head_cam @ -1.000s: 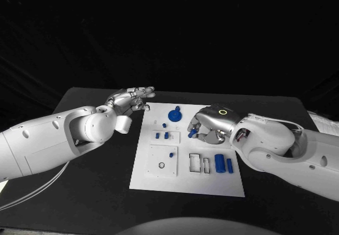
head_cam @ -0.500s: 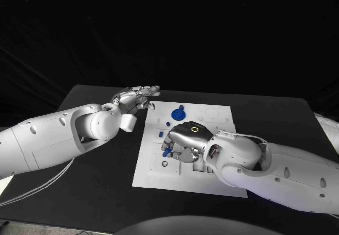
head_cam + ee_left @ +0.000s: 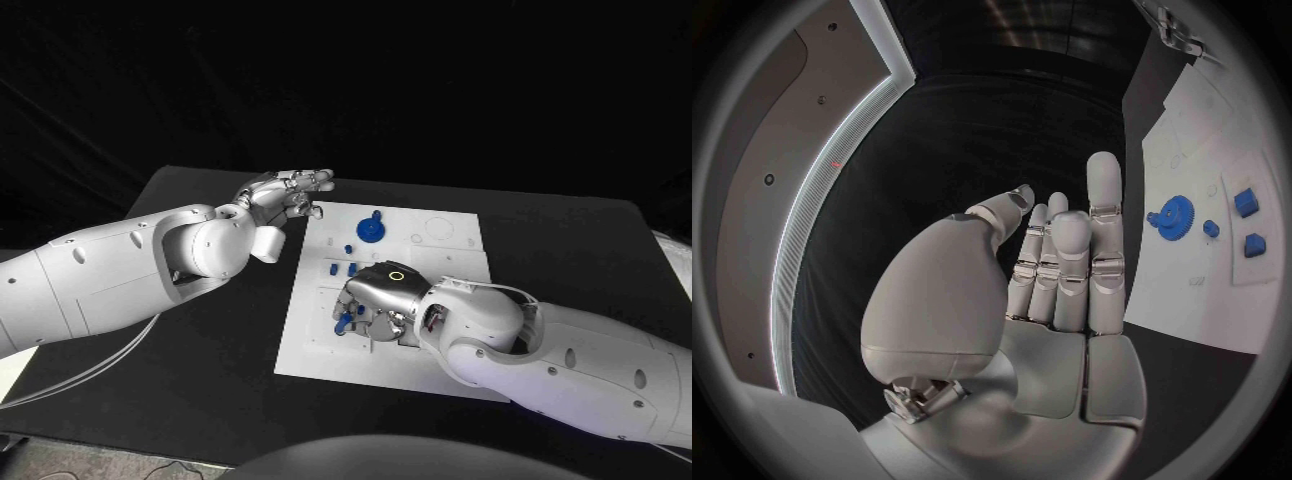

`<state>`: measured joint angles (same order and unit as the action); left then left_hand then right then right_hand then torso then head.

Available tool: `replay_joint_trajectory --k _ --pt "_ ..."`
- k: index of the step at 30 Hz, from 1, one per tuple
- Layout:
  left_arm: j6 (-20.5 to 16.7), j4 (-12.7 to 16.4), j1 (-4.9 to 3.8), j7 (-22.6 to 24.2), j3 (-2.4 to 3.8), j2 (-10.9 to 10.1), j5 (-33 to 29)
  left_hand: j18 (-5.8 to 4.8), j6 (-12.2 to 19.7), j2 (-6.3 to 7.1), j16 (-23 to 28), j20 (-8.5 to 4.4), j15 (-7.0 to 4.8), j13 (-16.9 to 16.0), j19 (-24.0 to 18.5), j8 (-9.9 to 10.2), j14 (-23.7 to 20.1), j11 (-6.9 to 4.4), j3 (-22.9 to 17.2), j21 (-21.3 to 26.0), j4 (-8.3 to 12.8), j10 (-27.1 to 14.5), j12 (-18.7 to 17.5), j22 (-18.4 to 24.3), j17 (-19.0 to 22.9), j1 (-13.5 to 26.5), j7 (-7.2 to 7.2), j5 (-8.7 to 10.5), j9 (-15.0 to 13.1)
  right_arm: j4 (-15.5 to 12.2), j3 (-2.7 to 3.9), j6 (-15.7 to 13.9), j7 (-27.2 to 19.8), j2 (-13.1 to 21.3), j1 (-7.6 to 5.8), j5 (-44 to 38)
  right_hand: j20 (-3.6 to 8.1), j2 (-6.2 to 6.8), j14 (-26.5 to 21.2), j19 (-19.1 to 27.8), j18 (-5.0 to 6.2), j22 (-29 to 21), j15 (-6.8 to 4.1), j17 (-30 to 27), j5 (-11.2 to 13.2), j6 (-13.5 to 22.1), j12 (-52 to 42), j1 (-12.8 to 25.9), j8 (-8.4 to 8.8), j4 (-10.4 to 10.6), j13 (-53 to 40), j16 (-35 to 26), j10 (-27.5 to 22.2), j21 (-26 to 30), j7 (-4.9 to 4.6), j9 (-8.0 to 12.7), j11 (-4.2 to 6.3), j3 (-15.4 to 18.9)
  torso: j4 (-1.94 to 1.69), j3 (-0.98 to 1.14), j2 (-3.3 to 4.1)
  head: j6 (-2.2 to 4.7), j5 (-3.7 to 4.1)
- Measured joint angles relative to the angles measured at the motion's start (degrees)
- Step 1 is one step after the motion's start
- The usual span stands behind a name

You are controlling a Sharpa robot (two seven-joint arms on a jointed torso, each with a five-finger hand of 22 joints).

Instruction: Assemble the parts on the task board

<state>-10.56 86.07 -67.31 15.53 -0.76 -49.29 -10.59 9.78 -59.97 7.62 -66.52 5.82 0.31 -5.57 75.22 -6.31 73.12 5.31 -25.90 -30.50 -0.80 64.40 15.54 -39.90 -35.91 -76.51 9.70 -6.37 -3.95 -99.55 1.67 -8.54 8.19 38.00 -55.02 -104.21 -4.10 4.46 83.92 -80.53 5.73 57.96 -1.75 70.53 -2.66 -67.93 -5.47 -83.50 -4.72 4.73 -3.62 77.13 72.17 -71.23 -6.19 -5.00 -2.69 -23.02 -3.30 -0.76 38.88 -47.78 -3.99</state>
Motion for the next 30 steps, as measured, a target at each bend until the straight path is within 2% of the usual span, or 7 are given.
replay_joint_trajectory --k 17,30 --pt "0.11 -0.08 0.00 -0.14 0.00 0.04 0.06 0.00 0.00 0.00 0.00 0.00 0.00 0.01 0.00 0.00 0.00 0.00 0.00 0.00 0.00 0.00 0.00 0.00 0.00 0.00 0.00 0.00 0.00 0.96 0.06 1.54 -0.04 -0.70 0.11 -0.08 0.00 0.00 0.00 0.00 0.00 -0.17 0.00 -0.10 0.04 0.09 0.31 0.00 0.55 -0.17 -0.02 0.00 -0.10 0.00 -0.09 -0.20 -0.11 -0.16 0.06 0.01 -0.03 0.05 0.13" --pt "0.15 -0.06 0.00 -0.19 0.00 0.03 0.08 0.00 0.00 0.00 0.00 0.00 0.00 0.01 0.00 0.00 0.00 0.00 0.00 0.00 0.00 0.00 0.00 0.00 -0.01 0.00 0.00 0.00 0.00 1.46 -0.25 3.17 2.32 -2.30 0.14 -3.56 0.00 0.08 0.00 0.00 0.00 -0.23 0.00 -0.22 0.16 0.20 0.32 -0.09 0.32 -0.19 -0.01 0.00 0.04 0.00 -0.20 -0.16 -0.26 -0.14 0.02 -0.01 -0.02 -0.31 0.07"
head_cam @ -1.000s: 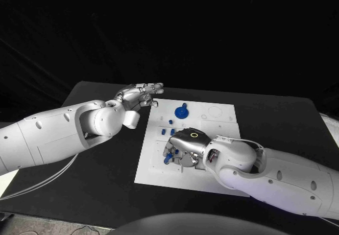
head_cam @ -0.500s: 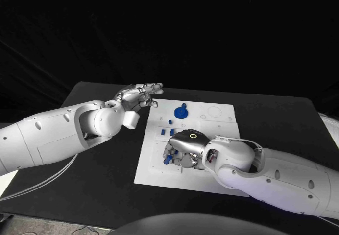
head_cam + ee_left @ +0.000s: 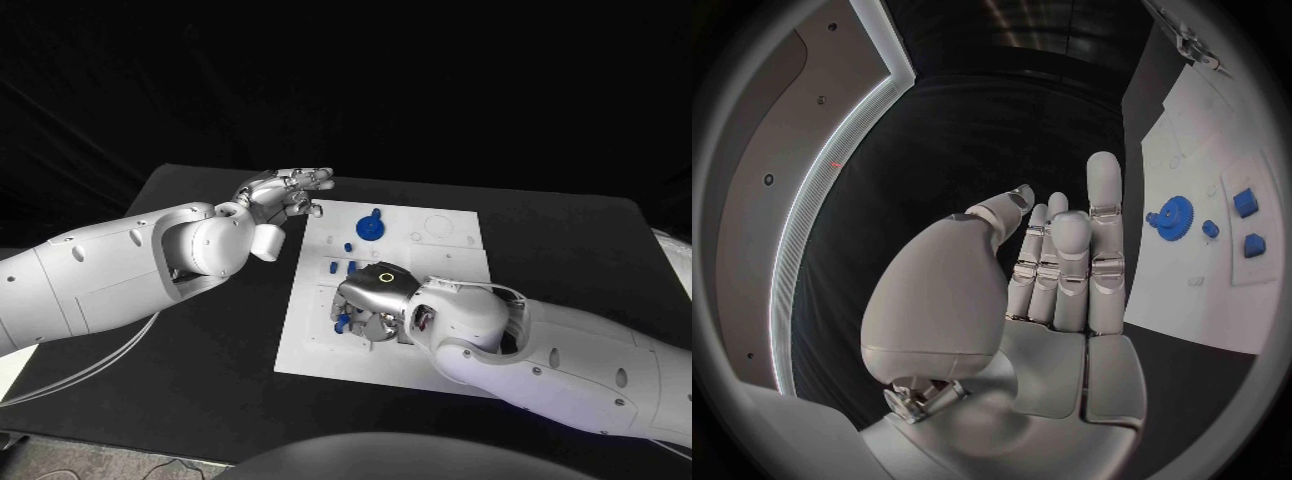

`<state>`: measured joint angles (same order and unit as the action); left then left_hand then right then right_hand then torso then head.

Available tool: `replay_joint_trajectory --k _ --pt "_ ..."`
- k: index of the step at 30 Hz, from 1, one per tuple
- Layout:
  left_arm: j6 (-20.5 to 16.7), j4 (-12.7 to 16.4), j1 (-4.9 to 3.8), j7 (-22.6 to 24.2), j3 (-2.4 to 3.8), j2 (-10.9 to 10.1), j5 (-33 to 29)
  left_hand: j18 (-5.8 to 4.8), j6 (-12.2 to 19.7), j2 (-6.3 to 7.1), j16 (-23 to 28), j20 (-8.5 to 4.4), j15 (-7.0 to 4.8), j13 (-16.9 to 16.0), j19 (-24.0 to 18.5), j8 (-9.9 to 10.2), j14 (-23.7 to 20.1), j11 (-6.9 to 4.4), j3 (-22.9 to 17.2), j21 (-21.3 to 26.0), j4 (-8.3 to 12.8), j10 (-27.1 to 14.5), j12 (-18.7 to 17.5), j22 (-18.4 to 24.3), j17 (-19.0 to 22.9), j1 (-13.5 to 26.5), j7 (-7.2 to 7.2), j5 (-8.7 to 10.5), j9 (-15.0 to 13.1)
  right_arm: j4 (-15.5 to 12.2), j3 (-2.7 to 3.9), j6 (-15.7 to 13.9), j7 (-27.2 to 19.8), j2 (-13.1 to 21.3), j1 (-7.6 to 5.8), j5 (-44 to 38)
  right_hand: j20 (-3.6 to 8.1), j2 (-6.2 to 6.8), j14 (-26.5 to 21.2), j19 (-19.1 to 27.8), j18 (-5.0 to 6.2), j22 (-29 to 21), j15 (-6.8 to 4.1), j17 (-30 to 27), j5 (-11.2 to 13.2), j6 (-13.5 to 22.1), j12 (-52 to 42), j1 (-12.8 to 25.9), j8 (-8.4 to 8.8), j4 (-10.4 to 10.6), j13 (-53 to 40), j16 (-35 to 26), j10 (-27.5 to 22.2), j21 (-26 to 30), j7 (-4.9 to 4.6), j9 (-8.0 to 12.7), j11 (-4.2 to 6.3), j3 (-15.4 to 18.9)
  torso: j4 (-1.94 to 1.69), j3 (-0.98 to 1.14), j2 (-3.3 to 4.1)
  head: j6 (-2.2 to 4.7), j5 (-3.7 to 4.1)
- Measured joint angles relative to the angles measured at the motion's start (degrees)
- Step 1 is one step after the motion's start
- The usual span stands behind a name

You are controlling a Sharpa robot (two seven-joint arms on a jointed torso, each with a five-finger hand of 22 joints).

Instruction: Assemble the parts on the task board

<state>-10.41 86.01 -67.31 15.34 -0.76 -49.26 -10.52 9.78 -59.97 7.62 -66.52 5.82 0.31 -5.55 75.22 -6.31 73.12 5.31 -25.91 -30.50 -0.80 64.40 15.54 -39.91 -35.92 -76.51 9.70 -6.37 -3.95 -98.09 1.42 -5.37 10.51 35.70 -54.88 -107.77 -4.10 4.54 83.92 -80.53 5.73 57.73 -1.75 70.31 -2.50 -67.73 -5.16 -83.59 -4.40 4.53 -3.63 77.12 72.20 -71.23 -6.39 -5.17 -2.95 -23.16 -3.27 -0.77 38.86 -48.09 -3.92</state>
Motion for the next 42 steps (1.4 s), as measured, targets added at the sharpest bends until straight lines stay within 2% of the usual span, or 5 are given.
replay_joint_trajectory --k 10,17,26,35,42 --pt "0.02 0.02 0.00 -0.03 0.00 0.00 0.01 0.00 0.00 0.00 0.00 0.00 0.00 0.00 0.00 -0.23 0.00 0.00 0.00 0.00 0.00 0.00 0.23 0.09 0.14 0.00 0.00 0.00 0.00 -0.28 -0.18 1.37 1.33 -0.92 -0.10 -2.15 0.00 0.33 0.00 0.00 0.00 -0.29 0.00 -0.33 0.10 0.65 0.97 0.20 0.27 -0.17 -0.06 0.00 -0.37 0.00 -0.65 0.04 -0.64 -0.14 0.01 -0.01 -0.02 -0.13 -0.04" --pt "0.02 0.03 0.00 -0.05 0.00 -0.01 0.01 0.00 0.00 0.00 0.00 0.00 0.00 0.00 0.00 -0.23 0.00 0.00 0.00 0.00 0.00 0.00 0.23 0.09 0.14 0.00 0.00 0.00 0.00 0.18 -0.57 1.26 1.65 -1.28 0.03 -2.38 -1.45 4.86 0.03 1.11 0.00 -2.23 1.89 -1.73 -0.16 7.36 1.67 4.77 0.73 1.28 0.15 -0.67 -10.46 1.33 -2.51 1.35 -2.60 4.03 0.01 -0.03 -0.04 -0.14 -0.14" --pt "0.02 0.04 0.00 -0.08 0.00 -0.05 0.01 0.00 0.00 0.00 0.00 0.00 0.00 0.01 0.00 -0.23 0.00 0.00 0.00 0.00 0.00 0.00 0.23 0.08 0.14 0.00 0.00 0.00 0.00 -0.47 -0.59 -1.36 1.68 -0.39 0.04 -2.32 -1.87 4.95 0.03 1.24 0.00 -2.59 1.89 -2.11 -0.15 9.50 0.90 5.49 0.73 1.45 -0.10 -0.67 -13.04 1.60 -2.70 1.35 -3.09 8.11 0.04 0.00 -0.04 0.05 -0.05" --pt "0.02 0.01 0.00 -0.11 0.00 -0.36 0.02 0.00 0.00 0.00 0.00 0.00 0.00 0.01 0.00 -0.23 0.00 0.00 0.00 0.00 0.00 0.00 0.23 0.08 0.14 0.00 0.00 0.00 0.00 -5.82 0.33 -8.28 1.76 6.87 -0.21 -1.50 -1.87 4.73 0.03 1.24 0.00 -2.92 1.89 -2.66 -0.15 9.24 -1.45 5.71 0.73 2.49 -0.21 -0.91 -9.82 1.67 -2.46 1.14 -2.14 12.60 0.26 0.07 -0.07 0.55 0.75" --pt "0.01 0.12 0.00 -0.14 -0.08 -0.90 0.02 0.00 0.00 0.00 0.00 0.00 0.00 -0.04 0.00 -0.23 0.00 0.00 0.00 0.00 0.00 0.00 0.23 0.08 0.14 0.00 0.00 0.00 0.00 -11.22 1.35 -14.18 3.07 18.13 -2.82 5.67 -1.05 4.21 0.12 0.24 -0.01 -0.42 1.09 -0.66 -1.15 6.85 -5.55 6.10 -0.03 4.02 -1.63 0.38 -1.68 0.40 -1.72 0.67 -1.07 14.87 0.82 0.01 -0.34 1.37 1.91"
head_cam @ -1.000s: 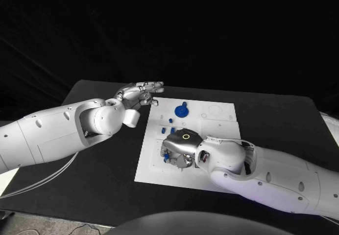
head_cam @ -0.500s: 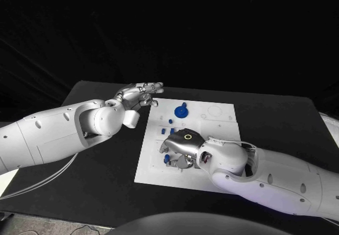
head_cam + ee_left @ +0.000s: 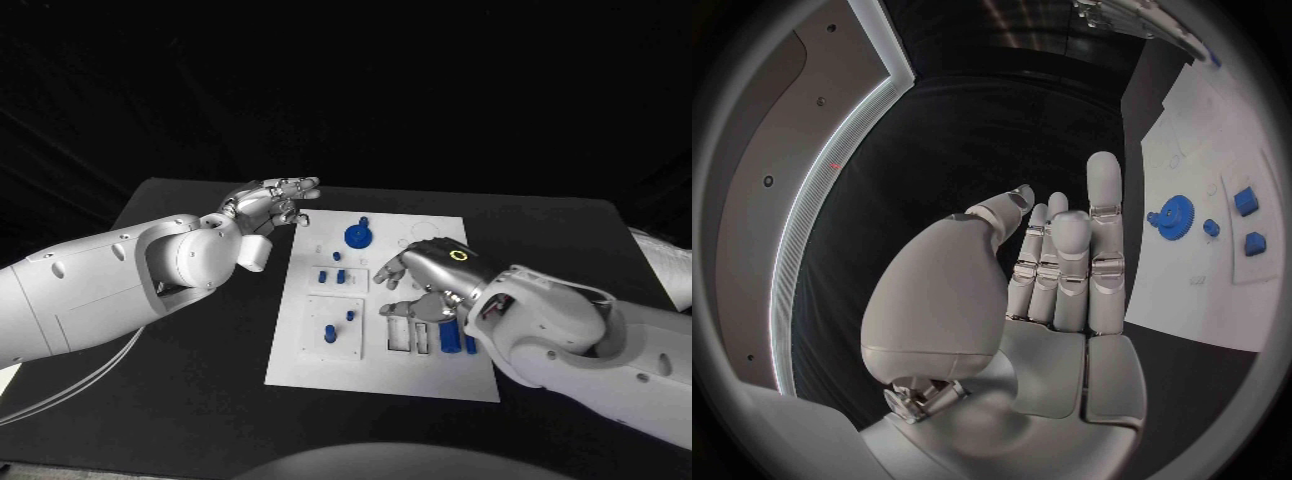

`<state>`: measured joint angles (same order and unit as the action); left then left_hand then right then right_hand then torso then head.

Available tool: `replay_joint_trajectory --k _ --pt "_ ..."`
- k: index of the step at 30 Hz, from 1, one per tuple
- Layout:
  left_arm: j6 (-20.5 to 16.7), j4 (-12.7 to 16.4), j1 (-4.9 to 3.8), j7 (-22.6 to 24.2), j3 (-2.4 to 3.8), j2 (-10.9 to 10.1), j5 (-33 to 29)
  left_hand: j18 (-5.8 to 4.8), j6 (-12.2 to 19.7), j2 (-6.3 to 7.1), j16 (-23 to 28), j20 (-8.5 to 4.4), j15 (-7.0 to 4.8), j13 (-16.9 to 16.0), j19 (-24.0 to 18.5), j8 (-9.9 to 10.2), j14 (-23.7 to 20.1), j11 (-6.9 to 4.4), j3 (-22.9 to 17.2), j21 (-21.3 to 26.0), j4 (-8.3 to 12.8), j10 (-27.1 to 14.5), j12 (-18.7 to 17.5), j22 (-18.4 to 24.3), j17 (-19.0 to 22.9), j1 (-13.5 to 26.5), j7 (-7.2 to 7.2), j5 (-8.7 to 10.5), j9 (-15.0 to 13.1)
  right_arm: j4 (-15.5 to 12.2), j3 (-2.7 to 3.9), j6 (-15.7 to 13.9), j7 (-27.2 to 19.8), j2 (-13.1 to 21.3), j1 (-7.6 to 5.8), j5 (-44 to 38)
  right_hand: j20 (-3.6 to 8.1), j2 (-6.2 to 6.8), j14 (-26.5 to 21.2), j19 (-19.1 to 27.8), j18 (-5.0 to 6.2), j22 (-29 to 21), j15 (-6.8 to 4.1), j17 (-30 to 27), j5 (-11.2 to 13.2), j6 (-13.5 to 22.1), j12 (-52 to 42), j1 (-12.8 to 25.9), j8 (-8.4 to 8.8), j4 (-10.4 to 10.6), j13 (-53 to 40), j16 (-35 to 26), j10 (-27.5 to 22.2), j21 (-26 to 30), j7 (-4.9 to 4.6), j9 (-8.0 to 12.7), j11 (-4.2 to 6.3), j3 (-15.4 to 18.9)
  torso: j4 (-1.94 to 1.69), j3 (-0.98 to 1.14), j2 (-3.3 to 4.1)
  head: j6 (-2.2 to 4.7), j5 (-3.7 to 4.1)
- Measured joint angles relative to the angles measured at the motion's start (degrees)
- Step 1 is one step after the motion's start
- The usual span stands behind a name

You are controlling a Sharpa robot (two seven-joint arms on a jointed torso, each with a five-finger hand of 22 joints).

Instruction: Assemble the parts on the task board

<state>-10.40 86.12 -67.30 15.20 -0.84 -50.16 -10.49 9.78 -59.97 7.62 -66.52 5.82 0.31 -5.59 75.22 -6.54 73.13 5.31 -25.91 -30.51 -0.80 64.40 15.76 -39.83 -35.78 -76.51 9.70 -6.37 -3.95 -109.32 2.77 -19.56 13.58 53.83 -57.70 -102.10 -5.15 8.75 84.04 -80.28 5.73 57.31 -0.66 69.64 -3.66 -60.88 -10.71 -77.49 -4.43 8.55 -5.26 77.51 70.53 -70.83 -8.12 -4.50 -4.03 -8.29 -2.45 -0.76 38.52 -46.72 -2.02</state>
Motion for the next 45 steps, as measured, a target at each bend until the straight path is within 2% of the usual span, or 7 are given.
replay_joint_trajectory --k 3,6,9,10,13,22,45 --pt "-0.01 0.10 0.00 0.00 -0.09 -0.28 0.00 0.00 0.00 0.00 0.00 0.00 0.00 0.00 0.00 0.00 0.00 0.00 0.00 0.00 0.00 0.00 0.00 0.00 0.00 0.00 0.00 0.00 0.00 -2.19 0.08 -2.39 2.43 4.56 -0.77 4.92 1.26 -0.45 0.00 -1.76 -0.01 4.22 -1.62 3.95 -1.37 -1.15 -4.82 0.00 -0.46 0.86 -3.06 2.80 8.12 -2.87 1.15 -0.19 1.83 0.92 0.41 -0.04 -0.13 0.26 0.42" --pt "-0.01 0.21 0.00 0.00 -0.13 -0.41 0.01 0.00 0.00 0.00 0.00 0.00 0.00 0.00 0.00 0.00 0.00 0.00 0.00 0.00 0.00 0.00 0.00 0.00 0.00 0.00 0.00 0.00 0.00 -3.29 0.10 -3.51 4.98 7.89 -1.10 8.64 2.23 0.08 -0.02 -2.24 0.00 4.88 -2.43 3.99 -3.50 -1.01 -9.01 1.44 -1.09 1.96 -6.90 3.00 11.60 -3.44 1.92 -0.28 3.00 2.61 0.68 -0.06 -0.24 0.46 0.90" --pt "-0.01 0.37 0.00 -0.01 -0.14 -0.51 0.01 0.01 0.00 0.00 0.00 0.00 0.00 0.00 0.00 0.00 0.00 0.00 0.00 0.00 0.00 0.00 0.00 0.00 0.00 0.00 0.00 0.00 0.00 -4.13 -0.26 -3.71 8.40 11.01 -1.24 12.44 3.00 -0.31 0.03 -2.59 0.00 5.71 -2.92 3.87 -7.04 -1.44 -25.97 4.38 -2.02 4.47 -25.13 3.01 13.33 -3.96 2.51 -0.63 3.62 5.12 1.01 -0.09 -0.35 0.62 1.41" --pt "-0.01 0.39 0.00 -0.01 -0.15 -0.54 0.01 0.00 0.00 0.00 0.00 0.00 0.00 0.01 0.00 0.00 0.00 0.00 0.00 0.00 0.00 0.00 0.00 0.00 0.00 0.00 0.00 0.00 0.00 -4.31 -0.40 -3.65 9.37 11.60 -1.19 13.32 3.24 -0.48 -0.01 -2.83 0.00 6.47 -3.45 4.66 -7.90 -1.34 -37.05 4.52 -2.82 5.18 -37.56 3.82 13.43 -4.48 2.84 -0.95 3.72 6.78 1.10 -0.10 -0.36 0.65 1.53" --pt "-0.01 0.49 0.00 -0.02 -0.18 -0.63 0.01 0.00 0.00 0.00 0.00 0.00 0.00 0.01 0.00 0.00 0.00 0.00 0.00 0.00 0.00 0.00 0.00 0.00 0.00 0.00 0.00 0.00 0.00 -4.85 -0.75 -3.08 12.21 12.91 -0.66 15.34 3.62 -2.03 -0.02 -3.22 -0.76 9.03 -3.46 5.29 -8.89 -0.93 -53.05 4.60 -4.84 7.11 -54.63 6.09 12.78 -6.17 3.69 -2.18 3.83 10.64 1.43 -0.13 -0.43 0.77 1.90" --pt "0.00 0.58 0.00 -0.06 -0.22 -0.61 0.02 0.00 0.00 0.00 0.00 0.00 0.00 0.01 0.00 0.00 0.00 0.00 0.16 0.00 0.16 0.00 0.00 0.05 0.13 0.00 0.00 0.00 0.00 -4.54 -1.22 0.63 17.25 13.02 1.13 16.01 3.62 -5.22 -0.02 -3.21 -0.91 10.40 -3.46 5.30 -10.00 -0.62 -55.83 6.85 -7.10 7.95 -57.18 7.38 12.92 -6.80 3.35 -4.33 3.61 14.47 1.91 -0.20 -0.58 0.71 2.50" --pt "0.05 0.69 0.00 -0.16 -0.25 -0.93 0.03 0.00 0.00 0.00 0.00 0.00 0.00 0.02 0.00 0.00 0.00 0.00 0.16 0.00 0.16 0.00 0.23 0.05 0.12 0.00 0.00 0.00 0.00 0.32 -1.38 5.19 19.71 6.78 4.24 12.08 3.40 -5.45 -0.02 -3.43 -0.91 11.36 -3.45 5.29 -10.31 -0.36 -57.14 7.07 -7.76 7.74 -57.42 7.84 12.92 -7.30 3.47 -5.28 3.62 15.48 1.97 -0.23 -0.53 0.36 2.02"
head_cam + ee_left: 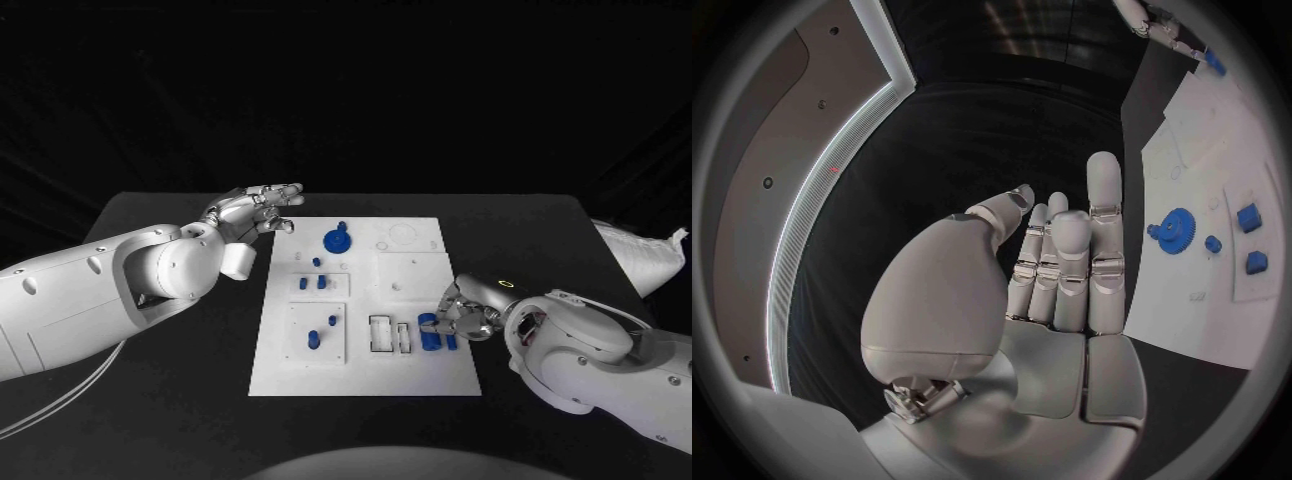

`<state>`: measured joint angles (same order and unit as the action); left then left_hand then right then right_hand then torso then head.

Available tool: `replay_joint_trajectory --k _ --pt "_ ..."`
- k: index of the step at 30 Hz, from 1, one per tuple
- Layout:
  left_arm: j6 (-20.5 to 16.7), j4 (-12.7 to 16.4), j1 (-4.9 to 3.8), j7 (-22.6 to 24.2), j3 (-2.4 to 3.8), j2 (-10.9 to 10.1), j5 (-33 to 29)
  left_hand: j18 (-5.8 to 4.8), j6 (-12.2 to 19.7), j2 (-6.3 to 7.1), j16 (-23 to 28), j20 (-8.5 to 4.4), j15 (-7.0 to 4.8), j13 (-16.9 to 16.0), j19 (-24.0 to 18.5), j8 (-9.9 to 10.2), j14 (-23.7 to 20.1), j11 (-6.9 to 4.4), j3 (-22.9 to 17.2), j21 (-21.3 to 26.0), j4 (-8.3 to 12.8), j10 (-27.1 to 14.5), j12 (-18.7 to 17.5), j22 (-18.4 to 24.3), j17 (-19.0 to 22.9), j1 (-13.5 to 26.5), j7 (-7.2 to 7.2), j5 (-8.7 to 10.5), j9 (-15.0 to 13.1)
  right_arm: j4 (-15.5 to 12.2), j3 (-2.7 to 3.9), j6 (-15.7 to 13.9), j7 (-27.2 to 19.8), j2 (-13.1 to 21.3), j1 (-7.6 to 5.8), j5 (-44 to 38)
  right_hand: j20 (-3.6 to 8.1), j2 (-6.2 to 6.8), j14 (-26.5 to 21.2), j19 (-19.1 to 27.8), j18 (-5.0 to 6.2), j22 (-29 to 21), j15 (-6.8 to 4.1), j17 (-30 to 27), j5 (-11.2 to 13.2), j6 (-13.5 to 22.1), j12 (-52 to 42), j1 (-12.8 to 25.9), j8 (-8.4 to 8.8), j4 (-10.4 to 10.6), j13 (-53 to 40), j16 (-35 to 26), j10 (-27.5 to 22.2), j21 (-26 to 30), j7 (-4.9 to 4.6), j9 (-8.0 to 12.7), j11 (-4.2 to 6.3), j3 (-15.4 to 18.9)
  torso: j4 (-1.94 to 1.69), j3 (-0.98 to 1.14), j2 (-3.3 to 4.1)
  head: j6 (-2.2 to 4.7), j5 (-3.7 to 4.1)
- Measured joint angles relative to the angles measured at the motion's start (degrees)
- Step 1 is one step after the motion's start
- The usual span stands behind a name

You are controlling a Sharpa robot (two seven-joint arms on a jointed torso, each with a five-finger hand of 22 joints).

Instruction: Assemble the parts on the task board

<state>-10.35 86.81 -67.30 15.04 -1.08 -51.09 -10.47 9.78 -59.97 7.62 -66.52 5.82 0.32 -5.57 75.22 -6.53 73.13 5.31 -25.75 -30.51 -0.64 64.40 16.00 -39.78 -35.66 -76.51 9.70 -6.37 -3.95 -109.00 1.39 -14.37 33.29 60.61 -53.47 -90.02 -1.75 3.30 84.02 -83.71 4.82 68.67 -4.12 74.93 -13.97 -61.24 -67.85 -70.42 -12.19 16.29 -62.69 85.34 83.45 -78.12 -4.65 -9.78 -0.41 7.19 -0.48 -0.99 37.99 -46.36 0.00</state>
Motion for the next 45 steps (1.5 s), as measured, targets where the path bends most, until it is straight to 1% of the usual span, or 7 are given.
replay_joint_trajectory --k 9,12,19,24,31,36,45 --pt "0.03 0.01 0.00 -0.07 -0.01 -0.08 0.00 0.01 0.00 0.00 0.00 0.00 0.00 0.01 0.00 0.00 0.00 0.00 0.00 0.00 0.00 0.00 0.00 0.00 0.00 0.00 0.00 0.00 0.00 1.39 0.00 1.34 0.07 -1.64 0.81 -1.00 0.00 0.00 0.00 0.00 0.00 0.18 0.00 -0.01 -0.02 0.00 -0.20 0.00 -0.24 0.15 0.00 0.22 0.00 0.01 0.00 -0.23 0.01 0.15 0.05 0.01 0.02 -0.19 -0.20" --pt "0.06 0.04 0.00 -0.10 -0.01 -0.11 0.00 0.00 0.00 0.00 0.00 0.00 0.00 0.01 0.00 0.00 0.00 0.00 0.00 0.00 0.00 0.00 0.00 0.00 0.00 0.00 0.00 0.00 0.00 1.94 0.21 1.61 0.07 -2.25 1.02 -1.40 0.00 -0.21 0.00 0.00 0.00 0.24 0.00 -0.01 -0.23 0.00 -0.21 -0.21 -0.67 0.06 0.00 0.22 0.00 -0.21 0.00 -0.60 0.01 0.25 0.05 0.02 0.02 -0.24 -0.23" --pt "0.12 0.05 0.00 -0.16 -0.01 -0.19 0.00 0.00 0.00 0.00 0.00 0.00 0.00 0.01 0.00 0.00 0.00 0.00 0.00 0.00 0.00 0.00 0.00 0.00 -0.01 0.00 0.00 0.00 0.00 2.51 0.54 1.34 0.00 -3.31 1.58 -2.32 0.00 -1.39 0.01 0.00 0.01 0.53 0.02 -0.01 -1.49 -0.01 -0.50 -1.09 -1.33 -0.01 0.00 0.21 0.00 -0.24 -0.01 -1.24 0.01 0.32 0.04 0.01 -0.02 -0.43 -0.31" --pt "0.16 0.06 0.00 -0.19 -0.02 -0.31 0.00 0.00 0.00 0.00 0.00 0.00 0.00 0.01 0.00 0.00 0.00 0.00 0.00 0.00 0.00 0.00 0.00 -0.01 0.00 0.00 0.00 0.00 0.00 2.53 0.47 -0.15 -0.03 -3.47 1.90 -1.87 0.12 -3.35 0.01 -0.12 0.01 1.36 0.03 -0.02 -4.25 -0.66 -0.70 -0.95 -2.47 0.06 -0.46 0.49 0.00 -0.77 0.63 -2.43 0.01 0.41 0.01 0.00 -0.05 -0.51 -0.34" --pt "0.23 0.06 0.01 -0.23 -0.02 -0.37 0.00 0.00 0.00 0.00 0.00 0.00 0.00 0.01 0.00 0.00 0.00 0.20 0.00 0.00 0.00 -0.20 0.00 0.06 0.10 0.00 0.00 0.00 0.00 1.08 0.61 -3.56 0.15 -2.71 2.48 0.71 0.41 -3.71 0.01 -0.41 0.01 2.10 -0.62 -0.02 -7.55 -1.07 -0.81 -1.30 -3.65 0.05 -0.46 0.76 -0.34 -1.31 0.64 -3.94 0.35 0.53 0.02 0.00 -0.07 -0.52 -0.44" --pt "0.29 0.07 0.02 -0.25 -0.03 -0.36 0.00 0.00 0.00 0.00 0.00 0.00 0.00 0.01 0.00 0.00 0.00 0.20 0.00 0.00 0.00 -0.20 0.00 0.06 0.10 0.00 0.00 0.00 0.00 -0.91 1.27 -6.31 0.27 -1.83 1.39 2.66 0.63 -3.70 0.01 -0.19 0.01 2.34 -0.62 -0.02 -8.70 -1.07 -0.81 -1.30 -3.99 -0.10 -0.46 1.01 -0.41 -1.31 0.64 -4.44 0.41 0.38 0.02 -0.03 -0.10 -0.70 -0.31" --pt "0.45 0.07 0.02 -0.28 -0.03 -0.28 0.01 0.00 0.00 0.00 0.00 0.00 0.00 0.01 0.00 0.00 0.00 0.20 0.00 0.00 0.00 -0.20 -0.01 0.06 0.09 0.00 0.00 0.00 0.00 -1.61 1.41 -7.85 0.41 -3.03 0.35 6.71 0.62 -3.71 0.01 -0.19 0.01 2.41 -0.62 -0.03 -9.45 -1.07 -0.82 -1.30 -3.99 -0.10 -0.46 1.00 -0.41 -1.54 0.63 -5.09 0.41 0.38 -0.01 -0.05 -0.08 -0.57 -0.32"
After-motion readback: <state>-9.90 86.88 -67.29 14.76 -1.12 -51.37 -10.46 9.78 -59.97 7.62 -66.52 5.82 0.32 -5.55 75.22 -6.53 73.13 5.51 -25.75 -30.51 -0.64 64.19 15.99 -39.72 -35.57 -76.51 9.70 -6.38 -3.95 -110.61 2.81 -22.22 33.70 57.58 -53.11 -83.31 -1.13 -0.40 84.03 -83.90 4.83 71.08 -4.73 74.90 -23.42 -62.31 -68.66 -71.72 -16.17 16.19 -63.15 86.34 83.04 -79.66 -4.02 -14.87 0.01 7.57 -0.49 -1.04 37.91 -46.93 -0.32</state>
